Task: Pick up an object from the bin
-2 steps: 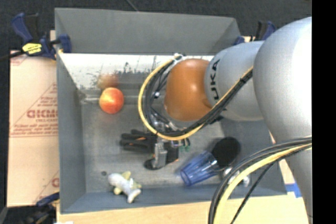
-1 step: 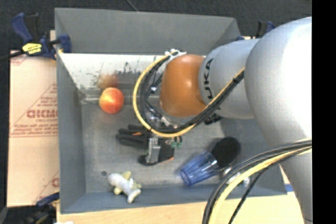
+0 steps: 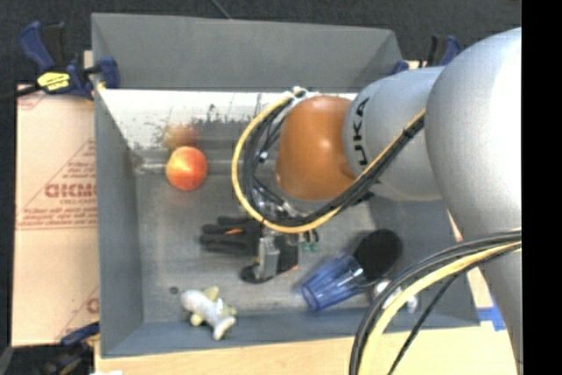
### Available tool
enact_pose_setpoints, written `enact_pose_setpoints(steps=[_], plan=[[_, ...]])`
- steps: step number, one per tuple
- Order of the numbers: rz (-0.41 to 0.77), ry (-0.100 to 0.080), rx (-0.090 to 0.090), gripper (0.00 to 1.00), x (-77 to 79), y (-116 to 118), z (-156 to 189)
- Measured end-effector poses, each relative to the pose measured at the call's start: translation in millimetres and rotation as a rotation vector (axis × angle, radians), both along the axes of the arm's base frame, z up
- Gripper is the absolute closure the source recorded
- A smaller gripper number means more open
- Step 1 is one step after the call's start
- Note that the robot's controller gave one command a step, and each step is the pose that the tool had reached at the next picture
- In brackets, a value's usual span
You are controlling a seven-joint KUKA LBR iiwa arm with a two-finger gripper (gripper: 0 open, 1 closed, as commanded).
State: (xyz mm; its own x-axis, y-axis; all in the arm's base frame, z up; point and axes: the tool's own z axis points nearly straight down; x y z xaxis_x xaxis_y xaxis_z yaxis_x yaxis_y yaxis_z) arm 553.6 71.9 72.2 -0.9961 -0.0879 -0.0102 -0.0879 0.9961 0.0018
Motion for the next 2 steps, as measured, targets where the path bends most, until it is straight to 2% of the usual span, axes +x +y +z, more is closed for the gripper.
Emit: enact_pose_setpoints(steps=[1,2], plan=[[-0.061,-0.006,0.002,0.00,4.9,5.7,0.3],[-0.008,-0.005,0.001,1.00,2.2,-0.2,1.3]])
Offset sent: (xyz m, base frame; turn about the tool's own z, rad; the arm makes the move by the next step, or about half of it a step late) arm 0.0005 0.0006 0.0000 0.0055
